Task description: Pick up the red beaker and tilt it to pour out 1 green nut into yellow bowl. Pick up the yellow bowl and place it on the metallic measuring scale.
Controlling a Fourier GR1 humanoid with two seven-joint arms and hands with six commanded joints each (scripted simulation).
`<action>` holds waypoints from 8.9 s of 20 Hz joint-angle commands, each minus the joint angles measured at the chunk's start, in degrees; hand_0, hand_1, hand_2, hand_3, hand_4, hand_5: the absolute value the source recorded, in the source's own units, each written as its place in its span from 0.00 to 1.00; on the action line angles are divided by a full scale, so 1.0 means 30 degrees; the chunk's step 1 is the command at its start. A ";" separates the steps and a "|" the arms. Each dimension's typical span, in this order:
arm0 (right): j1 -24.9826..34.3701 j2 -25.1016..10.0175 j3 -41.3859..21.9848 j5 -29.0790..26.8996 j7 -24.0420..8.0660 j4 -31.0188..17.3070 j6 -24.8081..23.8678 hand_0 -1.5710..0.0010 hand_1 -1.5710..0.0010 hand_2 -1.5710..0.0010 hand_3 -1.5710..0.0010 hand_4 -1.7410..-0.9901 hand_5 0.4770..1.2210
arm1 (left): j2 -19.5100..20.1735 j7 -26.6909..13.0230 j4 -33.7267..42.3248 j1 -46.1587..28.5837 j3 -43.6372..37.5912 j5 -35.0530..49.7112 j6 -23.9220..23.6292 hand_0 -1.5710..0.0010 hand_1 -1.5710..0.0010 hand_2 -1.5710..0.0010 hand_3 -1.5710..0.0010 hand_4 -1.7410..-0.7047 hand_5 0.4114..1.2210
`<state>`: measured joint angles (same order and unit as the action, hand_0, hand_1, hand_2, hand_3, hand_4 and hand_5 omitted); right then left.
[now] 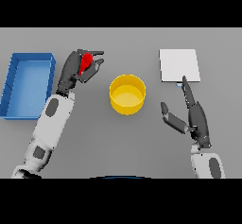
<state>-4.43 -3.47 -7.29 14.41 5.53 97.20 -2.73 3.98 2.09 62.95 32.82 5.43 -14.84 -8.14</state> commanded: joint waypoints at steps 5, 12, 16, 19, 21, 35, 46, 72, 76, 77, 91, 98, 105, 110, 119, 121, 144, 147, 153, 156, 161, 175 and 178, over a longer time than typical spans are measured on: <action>-0.0417 0.0077 -0.0351 0.0249 -0.0163 0.0636 0.0058 1.00 1.00 1.00 1.00 0.66 0.30 | 0.1777 -0.1009 0.0595 0.0216 0.2322 -0.1851 0.1429 0.01 0.01 0.01 0.01 0.01 0.87; -0.0694 0.0167 -0.0429 0.0061 -0.0402 0.0897 0.0245 1.00 1.00 1.00 1.00 0.63 0.33 | 0.3762 -0.1672 0.0086 0.2169 0.6097 -0.5995 0.2122 0.00 0.00 0.00 0.00 0.00 0.90; -0.0733 0.0142 -0.0382 -0.0002 -0.0119 0.0759 0.0285 1.00 1.00 1.00 1.00 0.63 0.33 | 0.4429 -0.1886 -0.1265 0.4344 0.8493 -0.8710 0.3024 0.00 0.00 0.00 0.00 0.00 0.95; -0.0565 0.0236 -0.0350 -0.0065 0.0140 0.0677 0.0235 1.00 1.00 1.00 1.00 0.64 0.32 | 0.4615 -0.1215 -0.2522 0.5812 1.0232 -1.0157 0.4095 0.00 0.00 0.00 0.00 0.05 0.97; -0.0395 0.0294 -0.0223 -0.0097 -0.0290 0.0553 0.0120 1.00 1.00 1.00 1.00 0.64 0.30 | 0.4785 -0.0889 -0.3133 0.6864 1.1445 -1.1205 0.4822 0.00 0.00 0.00 0.00 0.12 0.98; -0.0482 0.0436 -0.0091 0.0358 -0.0049 0.0147 -0.0512 1.00 1.00 1.00 1.00 0.75 0.21 | 0.4045 0.0251 -0.5702 1.1825 1.8141 -1.5043 0.8532 0.00 0.00 0.00 0.00 0.01 1.00; -0.0431 0.0439 -0.0290 0.0852 -0.0241 0.0407 -0.0730 1.00 1.00 1.00 1.00 0.77 0.21 | 0.2982 0.1037 -0.7145 1.4320 2.2759 -1.7721 0.7737 0.00 0.00 0.00 0.00 0.01 1.00; 0.0452 0.0806 -0.0124 -0.0313 0.0724 -0.0386 -0.0280 1.00 1.00 1.00 1.00 0.88 0.20 | 0.9240 -0.1393 -1.8508 1.9827 1.0151 -0.1823 0.3433 0.00 0.00 0.00 0.06 0.00 1.00; 0.0346 0.0530 -0.0330 -0.0374 0.0829 -0.0219 0.0198 1.00 1.00 1.00 1.00 0.82 0.23 | 1.0305 -0.2769 -1.9266 1.7171 0.8643 0.1316 0.1595 0.00 0.00 0.00 0.02 0.00 1.00; 0.0277 0.0440 -0.0250 -0.0632 0.0962 -0.0189 0.0398 1.00 1.00 1.00 1.00 0.80 0.24 | 1.0463 -0.3073 -1.9191 1.6661 0.8403 0.1941 0.1178 0.00 0.00 0.00 0.02 0.00 1.00; 0.0649 0.0065 -0.0263 -0.0040 0.0970 -0.0803 0.0238 1.00 1.00 1.00 1.00 0.72 0.30 | 1.1970 -0.8208 -0.9537 0.6007 0.5955 0.9294 -0.3781 0.00 0.00 0.00 0.12 0.00 1.00; 0.0542 0.0125 -0.0211 -0.0344 0.1172 -0.0865 0.0396 1.00 1.00 1.00 1.00 0.76 0.27 | 1.3256 -1.1487 -0.2691 0.1346 0.7451 1.1208 -0.5915 0.00 0.00 0.00 0.13 0.00 0.74; 0.0882 0.0127 -0.0267 -0.0047 0.0643 -0.0852 0.0154 1.00 1.00 1.00 1.00 0.77 0.26 | 1.5513 -0.9983 0.1089 -0.0475 0.8408 1.3131 -0.1546 0.36 0.44 0.47 0.55 0.78 0.35; 0.0585 0.0054 -0.0359 -0.0231 0.0938 -0.0485 0.0410 1.00 1.00 1.00 1.00 0.79 0.28 | 1.5701 -1.0192 0.0460 -0.0127 0.9172 1.2332 -0.0336 0.79 0.82 0.82 0.85 0.96 0.29; 0.0703 -0.0372 -0.1038 0.1458 -0.0036 -0.0301 0.0176 1.00 1.00 1.00 1.00 0.79 0.29 | 1.4800 -0.8405 -0.0397 0.0266 0.9019 1.1349 -0.2208 0.97 0.98 0.98 0.98 0.99 0.32; 0.1107 -0.1193 -0.1522 0.1917 0.0750 -0.0547 0.1079 1.00 1.00 1.00 1.00 0.80 0.32 | 1.5115 -0.8432 -0.0190 0.0146 0.8824 1.1456 -0.2344 0.98 0.98 0.98 0.99 0.99 0.34; 1.3599 -0.6093 -1.0826 1.2575 0.2159 -0.8547 0.8999 1.00 1.00 1.00 1.00 0.67 0.31 | 1.5028 -0.7349 0.0113 -0.0491 0.8370 1.2333 -0.1999 1.00 1.00 1.00 1.00 0.98 0.34; 1.4461 -0.5721 -1.1339 1.2995 0.2018 -0.9566 0.9399 1.00 1.00 1.00 1.00 0.63 0.33 | 1.5018 -0.7513 0.0015 -0.0328 0.8322 1.2336 -0.2025 1.00 1.00 1.00 1.00 0.98 0.34; 1.5075 -0.5075 -1.1317 1.2664 0.1639 -1.0499 1.0377 1.00 1.00 1.00 1.00 0.58 0.38 | 1.5124 -0.7171 0.0504 -0.0623 0.8289 1.2446 -0.2124 1.00 1.00 1.00 1.00 0.99 0.34; 1.5196 -0.4667 -1.1225 1.2561 0.1218 -1.1103 1.0730 0.93 0.94 0.94 0.94 0.51 0.49 | 1.5392 -0.7070 0.0544 -0.0904 0.8221 1.2478 -0.2074 1.00 1.00 1.00 1.00 0.99 0.34; 1.5194 -0.4993 -1.1654 1.2665 0.1879 -1.0955 1.0541 0.33 0.36 0.45 0.63 0.25 0.81 | 1.5476 -0.7088 0.0629 -0.0703 0.8165 1.2553 -0.1875 1.00 1.00 1.00 1.00 0.99 0.35; 1.4851 -0.5926 -1.0628 1.1514 0.2026 -0.9284 1.0558 0.01 0.02 0.15 0.15 0.01 0.99 | 1.5476 -0.7259 0.0524 -0.0725 0.8220 1.2567 -0.1723 1.00 1.00 1.00 1.00 0.99 0.35; 1.5326 -0.6424 -0.9673 1.0958 0.1282 -0.8310 1.1513 0.01 0.01 0.10 0.20 0.01 1.00 | 1.5508 -0.7293 0.0644 -0.0759 0.8222 1.2589 -0.1759 1.00 1.00 1.00 1.00 0.98 0.35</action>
<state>41.60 -22.80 -36.28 47.31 9.33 72.28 31.79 50.51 -19.83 64.88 30.53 30.10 22.93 -13.42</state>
